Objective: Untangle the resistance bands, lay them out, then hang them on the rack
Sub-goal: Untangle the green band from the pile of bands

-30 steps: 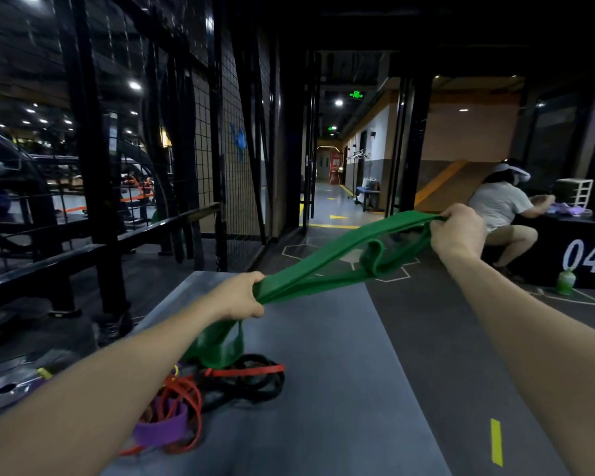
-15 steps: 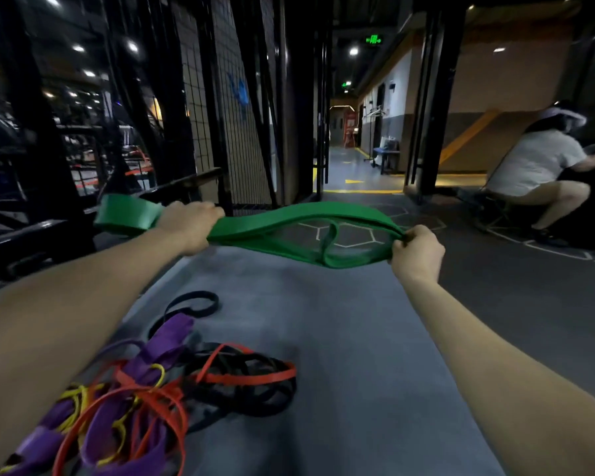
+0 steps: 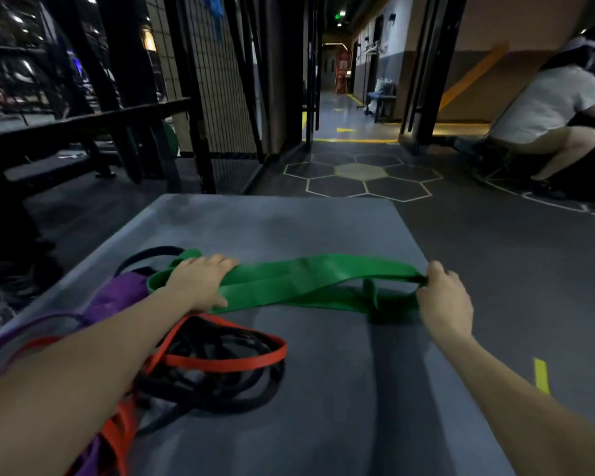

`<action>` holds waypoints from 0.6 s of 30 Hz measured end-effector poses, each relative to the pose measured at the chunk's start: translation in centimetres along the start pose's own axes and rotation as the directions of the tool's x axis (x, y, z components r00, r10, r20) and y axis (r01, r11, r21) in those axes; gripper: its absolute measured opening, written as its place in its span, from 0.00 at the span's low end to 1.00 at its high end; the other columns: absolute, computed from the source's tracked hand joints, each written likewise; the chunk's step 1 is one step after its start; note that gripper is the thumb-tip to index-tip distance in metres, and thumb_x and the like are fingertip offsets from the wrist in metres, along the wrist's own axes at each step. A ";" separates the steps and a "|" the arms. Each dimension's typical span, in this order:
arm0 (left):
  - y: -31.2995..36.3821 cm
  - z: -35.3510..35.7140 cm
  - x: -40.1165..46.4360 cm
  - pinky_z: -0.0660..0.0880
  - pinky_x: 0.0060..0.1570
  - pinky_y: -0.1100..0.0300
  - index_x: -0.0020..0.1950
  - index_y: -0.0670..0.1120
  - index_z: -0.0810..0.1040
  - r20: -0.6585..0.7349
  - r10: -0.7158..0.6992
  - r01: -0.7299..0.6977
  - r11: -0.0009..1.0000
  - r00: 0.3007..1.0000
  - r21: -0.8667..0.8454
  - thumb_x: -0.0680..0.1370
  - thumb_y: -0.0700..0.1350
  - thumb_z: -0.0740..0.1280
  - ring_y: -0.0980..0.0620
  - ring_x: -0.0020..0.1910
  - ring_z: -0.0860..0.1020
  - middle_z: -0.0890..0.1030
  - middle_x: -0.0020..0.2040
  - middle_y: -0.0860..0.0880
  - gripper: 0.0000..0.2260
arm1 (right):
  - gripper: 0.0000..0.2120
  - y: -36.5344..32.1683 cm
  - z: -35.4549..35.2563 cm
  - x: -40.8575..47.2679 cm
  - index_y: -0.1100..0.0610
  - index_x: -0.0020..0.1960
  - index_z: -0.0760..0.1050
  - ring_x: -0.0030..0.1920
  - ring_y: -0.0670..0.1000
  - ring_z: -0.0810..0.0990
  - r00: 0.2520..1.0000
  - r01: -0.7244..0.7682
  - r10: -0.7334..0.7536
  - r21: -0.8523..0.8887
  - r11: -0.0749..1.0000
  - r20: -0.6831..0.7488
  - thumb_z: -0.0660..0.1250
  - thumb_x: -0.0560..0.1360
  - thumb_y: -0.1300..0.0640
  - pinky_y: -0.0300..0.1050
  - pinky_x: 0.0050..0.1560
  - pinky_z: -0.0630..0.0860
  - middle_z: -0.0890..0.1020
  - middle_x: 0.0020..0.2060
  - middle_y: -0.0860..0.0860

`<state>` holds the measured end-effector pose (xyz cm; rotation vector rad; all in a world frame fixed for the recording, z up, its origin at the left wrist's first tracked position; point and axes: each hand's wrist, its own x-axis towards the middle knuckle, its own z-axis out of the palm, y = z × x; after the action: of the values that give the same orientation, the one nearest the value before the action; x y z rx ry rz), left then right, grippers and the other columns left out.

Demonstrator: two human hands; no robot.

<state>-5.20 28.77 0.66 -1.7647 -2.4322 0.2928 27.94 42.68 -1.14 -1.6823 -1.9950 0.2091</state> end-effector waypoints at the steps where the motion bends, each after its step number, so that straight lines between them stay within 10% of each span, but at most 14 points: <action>1: 0.0 0.2 -0.2 0.62 0.68 0.53 0.74 0.54 0.56 -0.008 -0.014 0.014 1.000 1.000 0.001 0.73 0.54 0.68 0.48 0.69 0.67 0.63 0.73 0.51 0.34 | 0.07 0.1 0.1 -0.3 0.63 0.54 0.66 0.47 0.62 0.73 1.000 0.013 -0.012 -0.048 0.999 0.009 0.58 0.76 0.66 0.49 0.38 0.67 0.73 0.51 0.62; 8: -0.4 0.8 -1.3 0.59 0.71 0.53 0.76 0.49 0.52 0.045 0.023 -0.017 0.991 0.999 -0.134 0.69 0.58 0.71 0.45 0.72 0.60 0.56 0.76 0.50 0.42 | 0.19 -1.2 0.6 -0.3 0.53 0.66 0.65 0.56 0.58 0.72 0.968 0.232 -0.251 -0.347 0.909 -0.008 0.57 0.76 0.64 0.49 0.45 0.68 0.73 0.55 0.55; 18: -0.6 1.1 -1.1 0.63 0.68 0.41 0.76 0.44 0.41 0.198 -0.173 0.142 0.977 0.965 0.159 0.69 0.48 0.71 0.42 0.74 0.56 0.56 0.73 0.43 0.47 | 0.23 -1.4 1.4 -0.5 0.53 0.67 0.65 0.54 0.63 0.69 0.991 0.122 -0.109 -0.225 0.967 0.073 0.52 0.76 0.70 0.51 0.39 0.67 0.68 0.56 0.59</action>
<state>-5.67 27.49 -0.23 -1.5405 -2.6011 0.6505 26.09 42.23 -1.86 -1.7069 -2.2260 -0.0140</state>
